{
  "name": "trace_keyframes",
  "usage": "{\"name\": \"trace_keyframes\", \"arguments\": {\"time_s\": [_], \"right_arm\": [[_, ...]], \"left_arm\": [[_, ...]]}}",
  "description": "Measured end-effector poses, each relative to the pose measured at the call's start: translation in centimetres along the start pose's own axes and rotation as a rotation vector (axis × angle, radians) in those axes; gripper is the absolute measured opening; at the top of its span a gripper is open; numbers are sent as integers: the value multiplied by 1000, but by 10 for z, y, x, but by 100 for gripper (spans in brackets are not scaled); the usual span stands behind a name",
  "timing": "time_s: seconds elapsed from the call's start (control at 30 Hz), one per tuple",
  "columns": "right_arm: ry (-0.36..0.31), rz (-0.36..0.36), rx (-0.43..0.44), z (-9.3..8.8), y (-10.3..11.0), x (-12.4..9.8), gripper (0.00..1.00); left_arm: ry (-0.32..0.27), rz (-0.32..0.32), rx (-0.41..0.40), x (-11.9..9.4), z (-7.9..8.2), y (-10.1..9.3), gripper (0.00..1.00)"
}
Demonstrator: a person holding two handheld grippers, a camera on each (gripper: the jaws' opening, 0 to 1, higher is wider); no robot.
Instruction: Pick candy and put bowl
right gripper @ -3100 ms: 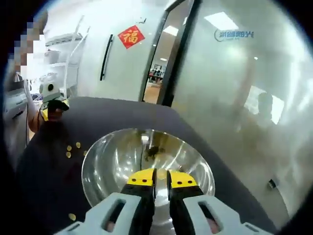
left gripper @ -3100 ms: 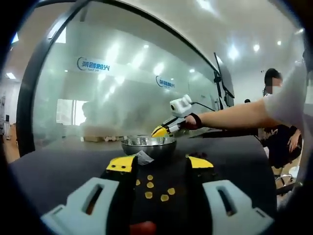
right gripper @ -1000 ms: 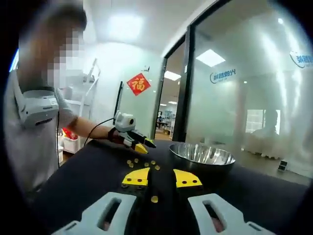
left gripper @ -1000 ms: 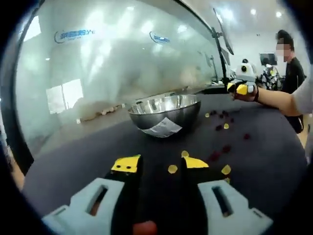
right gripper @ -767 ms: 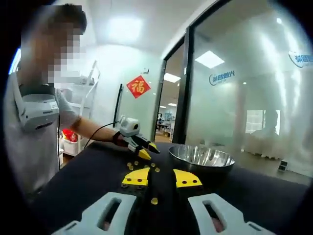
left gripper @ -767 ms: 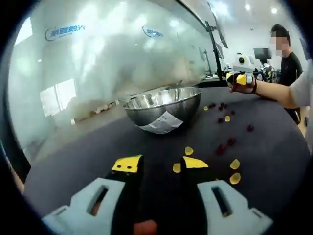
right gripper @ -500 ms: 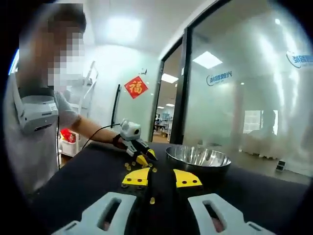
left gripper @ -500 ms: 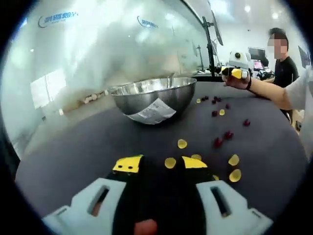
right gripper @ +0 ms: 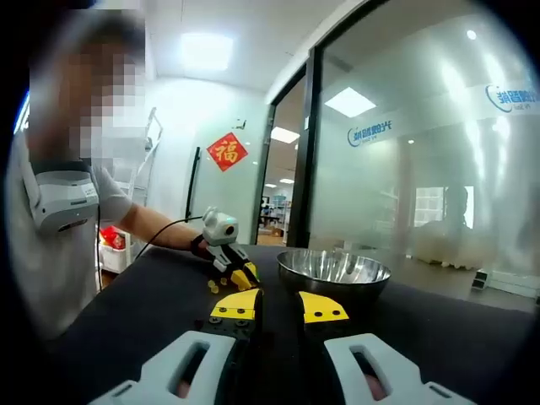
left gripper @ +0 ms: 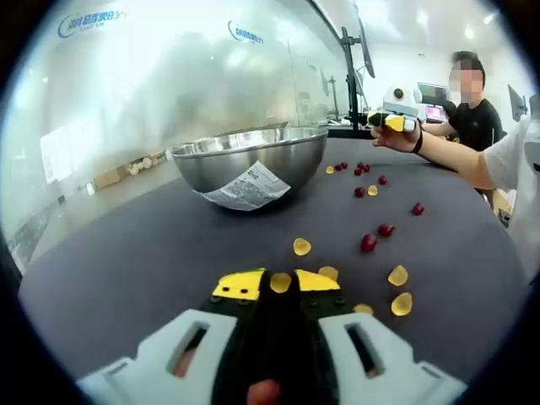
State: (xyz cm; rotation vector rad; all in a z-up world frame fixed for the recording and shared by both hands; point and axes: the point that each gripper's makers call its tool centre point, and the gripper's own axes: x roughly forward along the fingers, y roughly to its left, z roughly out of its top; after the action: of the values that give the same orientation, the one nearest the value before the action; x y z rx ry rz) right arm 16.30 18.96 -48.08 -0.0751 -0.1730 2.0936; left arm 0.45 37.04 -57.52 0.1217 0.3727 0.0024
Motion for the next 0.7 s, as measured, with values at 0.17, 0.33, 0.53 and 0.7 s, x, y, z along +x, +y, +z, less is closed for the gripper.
{"name": "trace_keyframes", "arguments": {"time_s": [0.17,0.33,0.53,0.7], "right_arm": [[8,-13,-13,-3,-4,-1,12],[49,-65,-37,-9,-16,-8,13],[136,-126,6,-32,-48,-9,15],[276,-107,5,-56,-65,0,15]], "left_arm": [[-8,-10,-7,0,-1,-1,4],[-18,-13,-20,0,-1,-1,4],[-26,-16,-24,1,-1,-1,4],[-32,-16,-31,1,-2,-1,4]]}}
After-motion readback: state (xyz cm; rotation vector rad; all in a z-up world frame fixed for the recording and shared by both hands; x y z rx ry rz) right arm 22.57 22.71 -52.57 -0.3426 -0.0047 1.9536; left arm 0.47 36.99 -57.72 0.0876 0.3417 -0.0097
